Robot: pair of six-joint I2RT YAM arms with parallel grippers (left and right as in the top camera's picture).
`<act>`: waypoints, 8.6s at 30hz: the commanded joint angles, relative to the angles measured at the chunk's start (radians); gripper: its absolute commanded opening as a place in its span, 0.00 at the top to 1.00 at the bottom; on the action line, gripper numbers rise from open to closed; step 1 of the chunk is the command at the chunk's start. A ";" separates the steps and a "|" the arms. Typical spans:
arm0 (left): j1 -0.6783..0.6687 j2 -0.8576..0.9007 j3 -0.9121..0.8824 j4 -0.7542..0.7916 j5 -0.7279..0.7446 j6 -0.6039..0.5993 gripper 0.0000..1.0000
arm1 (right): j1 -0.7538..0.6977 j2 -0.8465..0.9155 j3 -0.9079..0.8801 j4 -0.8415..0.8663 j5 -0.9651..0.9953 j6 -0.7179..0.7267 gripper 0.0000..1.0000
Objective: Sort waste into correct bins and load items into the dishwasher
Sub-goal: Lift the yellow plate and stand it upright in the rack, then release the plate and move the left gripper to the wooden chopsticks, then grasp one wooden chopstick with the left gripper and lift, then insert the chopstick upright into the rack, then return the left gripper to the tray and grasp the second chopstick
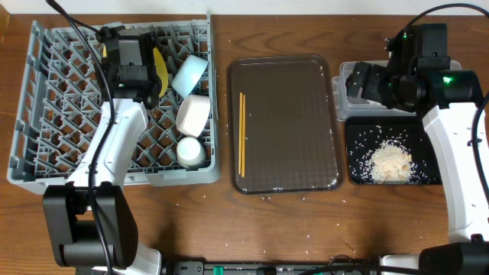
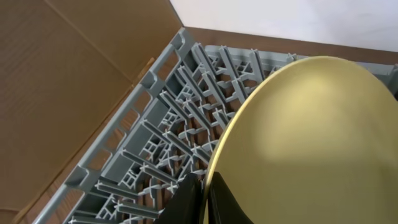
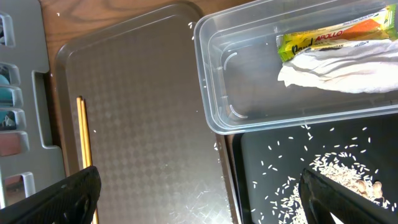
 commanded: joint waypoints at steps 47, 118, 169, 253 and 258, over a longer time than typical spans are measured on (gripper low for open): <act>-0.599 -0.038 0.150 -0.412 0.562 -0.464 0.36 | 0.004 0.006 -0.002 -0.001 0.006 -0.005 0.01; -0.545 0.502 0.332 -0.652 0.946 -0.492 0.62 | 0.005 0.006 -0.002 -0.001 0.006 -0.005 0.01; -0.569 0.120 0.434 -0.748 0.627 -0.318 0.92 | 0.005 0.006 -0.002 -0.001 0.006 -0.005 0.01; -0.462 0.495 0.351 -0.653 0.712 -0.204 0.50 | 0.005 0.006 -0.002 -0.001 0.006 -0.005 0.01; -0.462 0.497 0.311 -0.650 0.712 -0.205 0.54 | 0.005 0.006 -0.002 -0.001 0.006 -0.005 0.01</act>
